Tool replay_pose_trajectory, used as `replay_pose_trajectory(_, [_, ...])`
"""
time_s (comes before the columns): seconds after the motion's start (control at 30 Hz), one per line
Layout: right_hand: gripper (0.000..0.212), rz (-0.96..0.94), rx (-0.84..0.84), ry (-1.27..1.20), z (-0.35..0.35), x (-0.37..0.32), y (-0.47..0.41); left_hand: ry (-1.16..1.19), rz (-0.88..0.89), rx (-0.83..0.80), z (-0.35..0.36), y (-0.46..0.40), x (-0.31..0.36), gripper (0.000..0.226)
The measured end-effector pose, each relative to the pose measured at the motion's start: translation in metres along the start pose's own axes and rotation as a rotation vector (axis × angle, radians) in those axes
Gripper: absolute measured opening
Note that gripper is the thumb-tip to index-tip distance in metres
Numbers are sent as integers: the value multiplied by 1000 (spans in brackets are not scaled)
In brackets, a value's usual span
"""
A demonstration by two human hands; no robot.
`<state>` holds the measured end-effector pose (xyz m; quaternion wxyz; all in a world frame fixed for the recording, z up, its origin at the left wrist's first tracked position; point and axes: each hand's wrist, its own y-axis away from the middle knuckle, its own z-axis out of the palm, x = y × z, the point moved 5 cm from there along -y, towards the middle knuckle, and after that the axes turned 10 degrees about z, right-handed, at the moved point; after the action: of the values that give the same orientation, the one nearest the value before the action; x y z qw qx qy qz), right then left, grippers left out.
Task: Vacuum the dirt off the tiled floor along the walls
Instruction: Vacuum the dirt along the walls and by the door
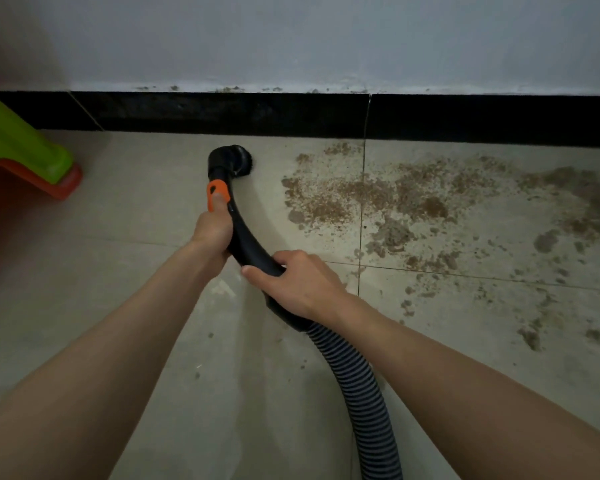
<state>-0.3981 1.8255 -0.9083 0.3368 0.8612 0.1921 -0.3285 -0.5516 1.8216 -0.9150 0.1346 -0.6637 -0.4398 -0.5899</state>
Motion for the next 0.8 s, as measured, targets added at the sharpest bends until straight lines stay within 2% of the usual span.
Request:
replay_pose_trajectory(0.3, [44, 42, 55, -143, -45, 24, -14, 30, 8, -143, 57, -3, 29, 59])
replay_pose_trajectory(0.57, [46, 80, 161, -140, -87, 70, 7, 64, -8, -286, 123, 26, 37, 59])
replay_pose_trajectory(0.8, [47, 131, 221, -92, -108, 94, 24, 35, -41, -332, 156, 48, 39, 60])
